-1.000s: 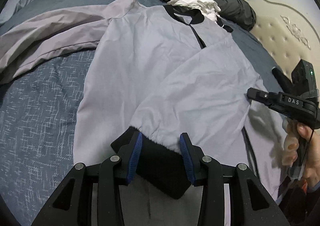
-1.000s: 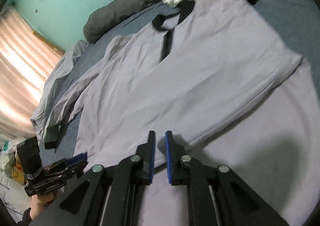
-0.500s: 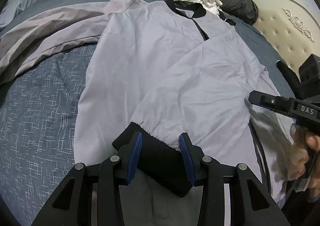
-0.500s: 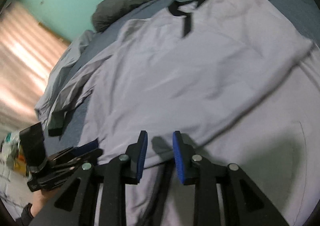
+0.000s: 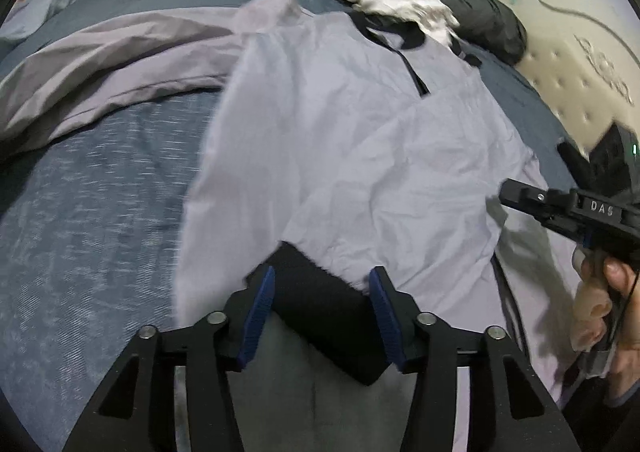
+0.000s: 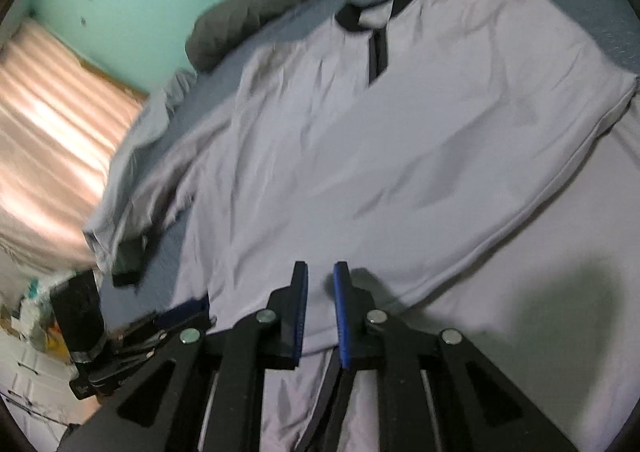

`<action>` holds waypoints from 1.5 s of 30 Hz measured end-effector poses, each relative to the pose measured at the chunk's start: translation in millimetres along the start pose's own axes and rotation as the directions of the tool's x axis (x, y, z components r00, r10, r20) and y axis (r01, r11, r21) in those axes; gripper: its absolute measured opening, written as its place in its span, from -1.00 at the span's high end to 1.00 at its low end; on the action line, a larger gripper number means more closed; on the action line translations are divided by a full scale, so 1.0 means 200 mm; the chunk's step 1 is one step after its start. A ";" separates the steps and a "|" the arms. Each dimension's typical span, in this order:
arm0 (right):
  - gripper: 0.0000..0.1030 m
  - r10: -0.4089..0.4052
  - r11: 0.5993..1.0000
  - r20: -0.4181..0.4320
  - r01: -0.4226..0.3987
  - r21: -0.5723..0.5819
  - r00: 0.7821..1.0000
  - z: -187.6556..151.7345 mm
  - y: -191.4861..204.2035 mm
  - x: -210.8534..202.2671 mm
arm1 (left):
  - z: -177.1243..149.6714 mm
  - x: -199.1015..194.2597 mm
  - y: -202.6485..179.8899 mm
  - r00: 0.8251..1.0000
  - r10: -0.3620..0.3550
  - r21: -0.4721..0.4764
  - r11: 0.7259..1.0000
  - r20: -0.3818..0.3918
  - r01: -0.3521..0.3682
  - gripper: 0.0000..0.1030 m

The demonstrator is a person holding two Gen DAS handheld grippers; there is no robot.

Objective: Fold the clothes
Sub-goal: 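Grasp the black cuff of the other grey sleeve with the left tool, then lift the sleeve and carry it across the jacket front with the left tool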

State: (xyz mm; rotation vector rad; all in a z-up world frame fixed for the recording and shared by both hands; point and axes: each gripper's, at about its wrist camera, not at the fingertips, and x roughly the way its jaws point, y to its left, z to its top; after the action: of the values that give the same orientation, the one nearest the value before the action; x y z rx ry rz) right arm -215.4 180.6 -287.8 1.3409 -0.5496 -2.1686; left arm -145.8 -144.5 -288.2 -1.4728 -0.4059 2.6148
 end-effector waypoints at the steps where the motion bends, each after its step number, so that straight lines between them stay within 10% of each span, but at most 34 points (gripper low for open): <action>1: 0.76 0.006 1.000 0.017 -0.006 0.014 1.000 0.01 -0.02 -0.02 | 0.01 -0.03 0.03 1.000 -0.007 -0.022 1.000 0.002 0.007 -0.11; 11: 0.76 0.058 0.992 0.077 -0.066 0.112 0.995 0.05 -0.15 -0.09 | 0.05 -0.33 0.54 0.982 0.191 -0.227 0.956 0.007 -0.185 -0.16; 34: 0.76 0.108 0.993 0.037 -0.109 0.050 0.993 0.05 -0.10 -0.03 | 0.04 -0.56 1.24 0.808 0.589 -0.370 0.756 0.026 -0.540 -0.17; 45: 0.76 0.104 0.993 0.024 -0.105 0.049 0.994 0.04 -0.11 0.01 | 0.08 -0.52 1.35 0.827 0.562 -0.320 0.789 0.032 -0.524 -0.16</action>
State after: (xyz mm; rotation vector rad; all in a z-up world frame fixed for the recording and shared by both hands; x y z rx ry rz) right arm -228.3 197.0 -297.2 1.2868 -0.6719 -2.0997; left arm -96.9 -429.2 -270.7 -1.7373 -0.4606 3.2352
